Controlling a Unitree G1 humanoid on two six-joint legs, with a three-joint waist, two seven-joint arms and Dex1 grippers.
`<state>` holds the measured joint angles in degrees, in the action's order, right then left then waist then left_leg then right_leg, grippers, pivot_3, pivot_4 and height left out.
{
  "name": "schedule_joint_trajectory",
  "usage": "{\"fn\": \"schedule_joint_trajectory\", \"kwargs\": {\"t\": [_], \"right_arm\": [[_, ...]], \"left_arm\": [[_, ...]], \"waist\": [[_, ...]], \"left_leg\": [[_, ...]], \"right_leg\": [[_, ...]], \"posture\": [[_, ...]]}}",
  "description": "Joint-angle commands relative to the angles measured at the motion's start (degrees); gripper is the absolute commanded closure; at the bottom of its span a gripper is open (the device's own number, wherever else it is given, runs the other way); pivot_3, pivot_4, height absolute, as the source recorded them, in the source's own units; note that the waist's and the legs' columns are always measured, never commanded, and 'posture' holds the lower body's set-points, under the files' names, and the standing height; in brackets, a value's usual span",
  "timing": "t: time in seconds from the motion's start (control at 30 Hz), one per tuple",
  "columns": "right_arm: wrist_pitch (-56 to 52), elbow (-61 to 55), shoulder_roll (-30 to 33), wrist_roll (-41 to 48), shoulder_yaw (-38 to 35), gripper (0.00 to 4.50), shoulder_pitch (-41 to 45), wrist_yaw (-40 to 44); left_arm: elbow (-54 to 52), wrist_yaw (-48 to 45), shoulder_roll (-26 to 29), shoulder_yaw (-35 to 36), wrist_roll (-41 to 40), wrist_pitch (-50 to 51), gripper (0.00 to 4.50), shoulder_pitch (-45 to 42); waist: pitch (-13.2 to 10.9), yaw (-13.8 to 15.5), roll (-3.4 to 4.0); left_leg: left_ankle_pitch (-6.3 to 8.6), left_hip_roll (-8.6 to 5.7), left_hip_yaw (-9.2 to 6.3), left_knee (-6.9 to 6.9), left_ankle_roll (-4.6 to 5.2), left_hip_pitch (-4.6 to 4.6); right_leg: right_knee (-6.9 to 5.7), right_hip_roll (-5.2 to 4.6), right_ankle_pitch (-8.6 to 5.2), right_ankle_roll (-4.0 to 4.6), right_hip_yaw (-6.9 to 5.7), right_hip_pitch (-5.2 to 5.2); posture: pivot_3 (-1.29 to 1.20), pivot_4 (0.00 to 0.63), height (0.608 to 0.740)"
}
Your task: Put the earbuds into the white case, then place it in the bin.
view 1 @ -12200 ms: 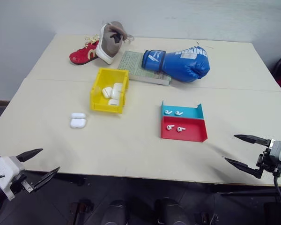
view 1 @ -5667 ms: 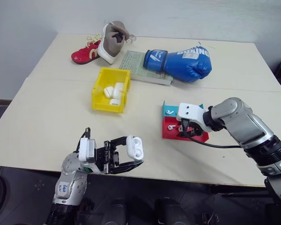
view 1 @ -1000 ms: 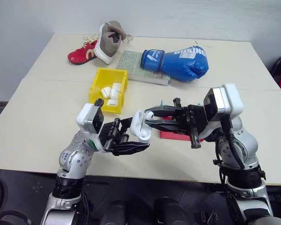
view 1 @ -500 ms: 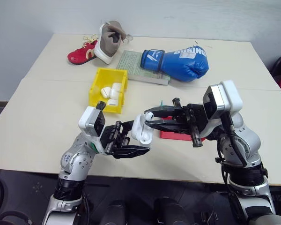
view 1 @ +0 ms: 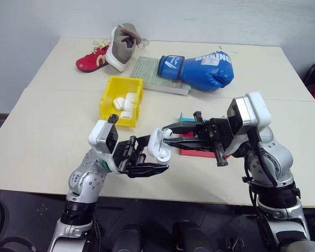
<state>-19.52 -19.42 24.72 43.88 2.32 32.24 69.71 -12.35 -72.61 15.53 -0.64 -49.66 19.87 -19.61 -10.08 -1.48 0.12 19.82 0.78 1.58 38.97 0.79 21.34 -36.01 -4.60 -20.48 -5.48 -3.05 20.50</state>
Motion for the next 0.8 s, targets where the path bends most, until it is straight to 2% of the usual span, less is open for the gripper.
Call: {"fn": "schedule_joint_trajectory", "kwargs": {"t": [0.03,0.2,0.4,0.43,0.53,0.77,0.8], "right_arm": [[1.36,0.06,0.23,-1.62,1.31,4.01,-0.61,0.71],[2.21,0.85,0.50,-2.63,2.03,4.01,-0.88,1.05],[-1.55,0.95,1.83,-0.36,1.88,4.01,-1.39,0.70],[-0.49,1.04,1.84,-1.03,1.87,3.29,-1.48,1.00],[-0.92,0.88,2.49,-0.43,1.55,2.43,-1.86,1.23],[-0.01,0.10,4.22,0.33,-1.73,0.03,-2.89,0.85],[-0.74,-0.60,5.64,1.06,-3.61,0.03,-3.76,0.30]], "left_arm": [[-1.63,-0.10,-0.47,0.07,-0.67,-0.81,1.73,-0.26],[-1.74,-0.22,-0.61,0.07,-0.58,-0.79,1.73,-0.47],[-1.74,-0.17,-0.81,0.07,-0.50,-0.92,1.73,-0.68],[-1.74,-0.17,-0.82,0.09,-0.52,-0.93,1.73,-0.73],[-1.61,-0.17,-0.89,0.20,-0.54,-0.99,1.73,-0.95],[-1.11,-0.19,-0.57,0.95,-0.23,-1.28,1.73,-0.74],[-0.94,-0.11,-0.17,1.43,-0.07,-1.42,1.73,-0.29]], "waist": [[0.00,0.01,0.00],[0.00,-0.01,0.00],[0.00,0.03,0.00],[0.00,0.04,0.00],[0.00,0.03,-0.01],[0.00,0.02,0.00],[0.00,0.20,-0.01]], "left_leg": [[0.00,0.00,0.00,0.00,0.00,0.00],[0.00,0.00,0.00,0.00,0.00,0.00],[0.00,0.00,0.00,0.00,0.00,0.00],[0.00,0.00,0.00,0.00,0.00,0.00],[0.00,0.00,-0.01,0.00,0.00,0.01],[0.00,0.01,0.00,-0.01,0.00,0.01],[0.00,0.01,-0.01,-0.01,0.00,0.01]], "right_leg": [[0.00,0.00,0.00,0.00,0.00,0.00],[0.00,0.00,0.00,0.00,0.00,0.00],[-0.01,-0.01,0.00,0.00,0.00,0.00],[0.00,-0.01,0.00,0.00,-0.01,0.00],[0.01,-0.01,0.00,0.00,-0.01,0.00],[0.02,0.00,0.00,0.00,-0.01,0.00],[0.02,0.00,0.00,0.00,-0.01,0.00]], "posture": [[0.00,0.150,0.740],[0.00,0.150,0.740],[0.00,0.150,0.740],[0.00,0.150,0.740],[0.00,0.150,0.740],[0.00,0.150,0.740],[0.00,0.150,0.740]]}}
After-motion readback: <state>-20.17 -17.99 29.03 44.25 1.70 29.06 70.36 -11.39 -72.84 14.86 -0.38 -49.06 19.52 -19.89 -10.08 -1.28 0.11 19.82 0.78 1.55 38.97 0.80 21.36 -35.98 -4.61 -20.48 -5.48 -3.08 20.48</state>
